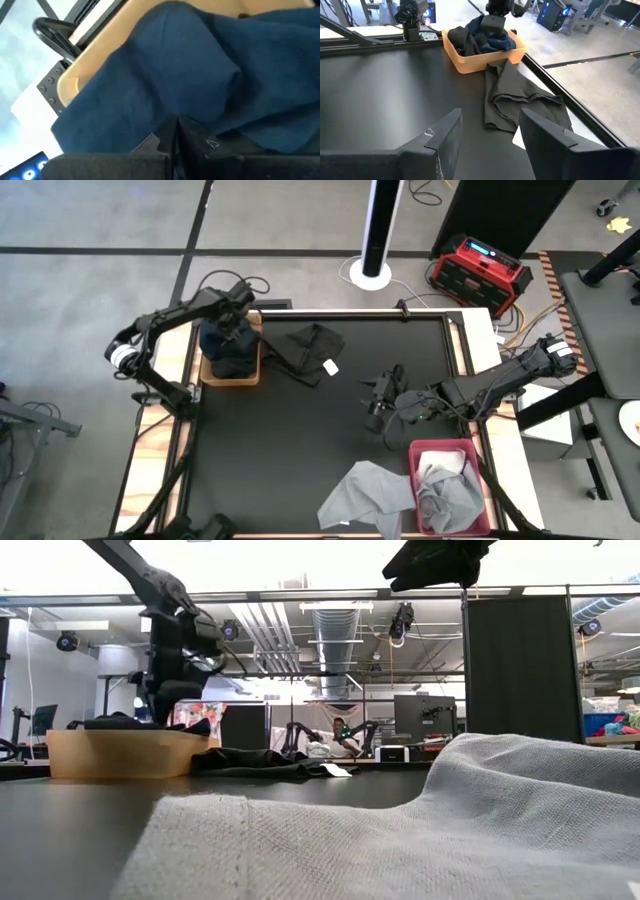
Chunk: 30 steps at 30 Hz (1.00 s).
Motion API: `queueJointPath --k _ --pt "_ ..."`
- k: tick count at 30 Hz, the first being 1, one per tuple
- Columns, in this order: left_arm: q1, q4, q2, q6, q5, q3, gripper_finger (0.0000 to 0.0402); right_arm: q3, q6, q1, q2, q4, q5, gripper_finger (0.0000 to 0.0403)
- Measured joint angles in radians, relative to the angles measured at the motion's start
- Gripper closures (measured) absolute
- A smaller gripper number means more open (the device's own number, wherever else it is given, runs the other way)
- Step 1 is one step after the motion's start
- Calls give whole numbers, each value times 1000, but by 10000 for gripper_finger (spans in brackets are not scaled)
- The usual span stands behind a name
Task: Sort towels by color in basket
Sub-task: Put the dark blue towel into the orange bin
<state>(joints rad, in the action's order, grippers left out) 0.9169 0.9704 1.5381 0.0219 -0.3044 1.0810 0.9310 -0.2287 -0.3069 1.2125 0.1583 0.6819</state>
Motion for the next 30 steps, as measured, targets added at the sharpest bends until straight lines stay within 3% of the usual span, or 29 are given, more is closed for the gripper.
queueJointPath --k 6,10,13,18,24,30 --pt "-22 -54 -30 -8 33 13 402 0 0 0 0 0 0 213" --pt "-70 -157 -30 44 272 -12 402 0 2 0 0 -1 0 213" --pt "-119 -211 -19 78 341 -16 402 0 2 0 0 -2 0 213" --pt "-156 -187 -1 86 292 -18 402 0 3 0 0 -2 0 213" --pt "-155 -137 -7 32 56 -18 402 0 3 0 0 -1 0 213" --pt "-149 -154 10 55 111 -20 402 0 3 0 0 -1 0 213"
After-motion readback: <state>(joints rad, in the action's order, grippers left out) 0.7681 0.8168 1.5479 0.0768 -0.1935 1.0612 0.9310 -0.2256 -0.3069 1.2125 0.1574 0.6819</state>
